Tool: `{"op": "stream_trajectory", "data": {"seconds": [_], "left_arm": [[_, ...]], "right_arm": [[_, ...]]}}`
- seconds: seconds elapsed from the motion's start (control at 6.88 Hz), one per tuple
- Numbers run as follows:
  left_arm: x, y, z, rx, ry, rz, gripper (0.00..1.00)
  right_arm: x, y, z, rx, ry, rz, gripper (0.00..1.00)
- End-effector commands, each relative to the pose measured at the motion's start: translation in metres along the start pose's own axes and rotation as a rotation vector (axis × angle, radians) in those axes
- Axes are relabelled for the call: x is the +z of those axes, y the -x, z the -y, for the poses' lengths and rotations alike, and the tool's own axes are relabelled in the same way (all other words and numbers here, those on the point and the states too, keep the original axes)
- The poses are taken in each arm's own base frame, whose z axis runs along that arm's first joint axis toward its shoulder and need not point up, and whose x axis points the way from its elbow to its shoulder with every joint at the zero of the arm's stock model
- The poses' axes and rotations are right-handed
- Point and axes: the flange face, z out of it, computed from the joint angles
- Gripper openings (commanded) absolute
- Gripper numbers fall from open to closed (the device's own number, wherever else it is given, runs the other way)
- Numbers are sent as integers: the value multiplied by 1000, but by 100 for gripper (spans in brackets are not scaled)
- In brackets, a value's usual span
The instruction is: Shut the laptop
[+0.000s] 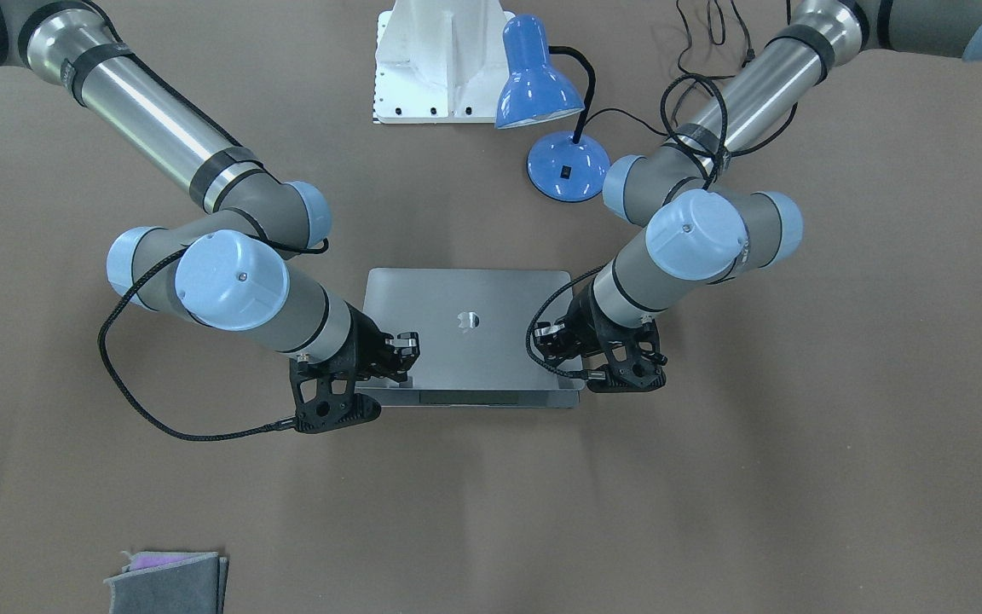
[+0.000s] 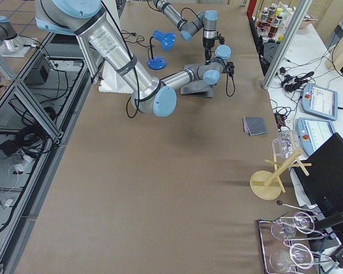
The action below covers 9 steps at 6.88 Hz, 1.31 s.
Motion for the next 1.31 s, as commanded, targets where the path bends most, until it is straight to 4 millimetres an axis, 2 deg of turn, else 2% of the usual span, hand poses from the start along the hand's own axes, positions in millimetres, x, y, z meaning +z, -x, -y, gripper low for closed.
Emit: {"op": "stream_trajectory", "data": {"seconds": [0.0,0.29,0.73,0.87,1.02,1.16], "left_arm": [[7,5,4,1,-6,1,0],[21,12,5,1,-29,31,0],[27,15,3,4,-27,30,0],[25,14,4,3,-29,28,0],[20,7,6,8,-31,14,0],[13,1,10,8,-35,3,0]], "right_arm": [[13,1,8,11,-6,-26,0],[38,3,2,10,-18,-64,0],[66,2,-11,3,-38,-111,0],[65,4,-10,3,-42,-110,0],[47,19,2,9,-57,-87,0],[12,23,21,21,-35,-38,0]]}}
